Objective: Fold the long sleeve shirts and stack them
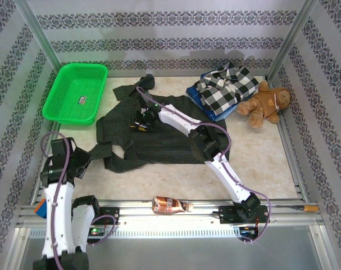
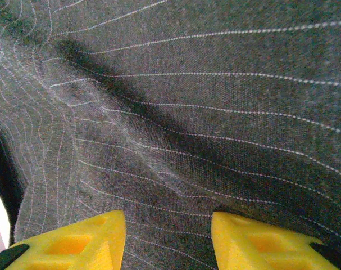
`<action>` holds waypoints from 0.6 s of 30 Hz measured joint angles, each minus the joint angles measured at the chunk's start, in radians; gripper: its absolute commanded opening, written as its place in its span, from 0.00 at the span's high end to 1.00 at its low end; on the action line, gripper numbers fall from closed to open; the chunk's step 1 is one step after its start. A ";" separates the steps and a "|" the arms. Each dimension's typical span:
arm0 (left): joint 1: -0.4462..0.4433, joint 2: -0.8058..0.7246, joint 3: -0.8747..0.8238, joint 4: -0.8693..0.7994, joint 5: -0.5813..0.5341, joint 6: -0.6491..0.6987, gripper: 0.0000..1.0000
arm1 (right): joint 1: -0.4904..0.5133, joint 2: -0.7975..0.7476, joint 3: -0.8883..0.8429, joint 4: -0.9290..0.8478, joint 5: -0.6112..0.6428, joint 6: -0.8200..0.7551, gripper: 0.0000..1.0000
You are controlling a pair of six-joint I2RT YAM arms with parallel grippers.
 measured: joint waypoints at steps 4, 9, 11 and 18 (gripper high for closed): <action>0.000 -0.081 0.174 -0.132 -0.037 -0.033 1.00 | -0.009 0.000 0.000 0.009 0.016 0.013 0.50; 0.000 -0.174 0.357 -0.284 -0.120 -0.089 1.00 | -0.026 0.000 0.000 0.023 0.035 0.037 0.48; 0.000 -0.216 0.416 -0.357 -0.156 -0.119 1.00 | -0.032 0.001 0.000 0.032 0.039 0.049 0.48; 0.000 -0.278 0.661 -0.581 -0.298 -0.251 1.00 | -0.053 0.062 0.100 0.043 0.043 0.076 0.47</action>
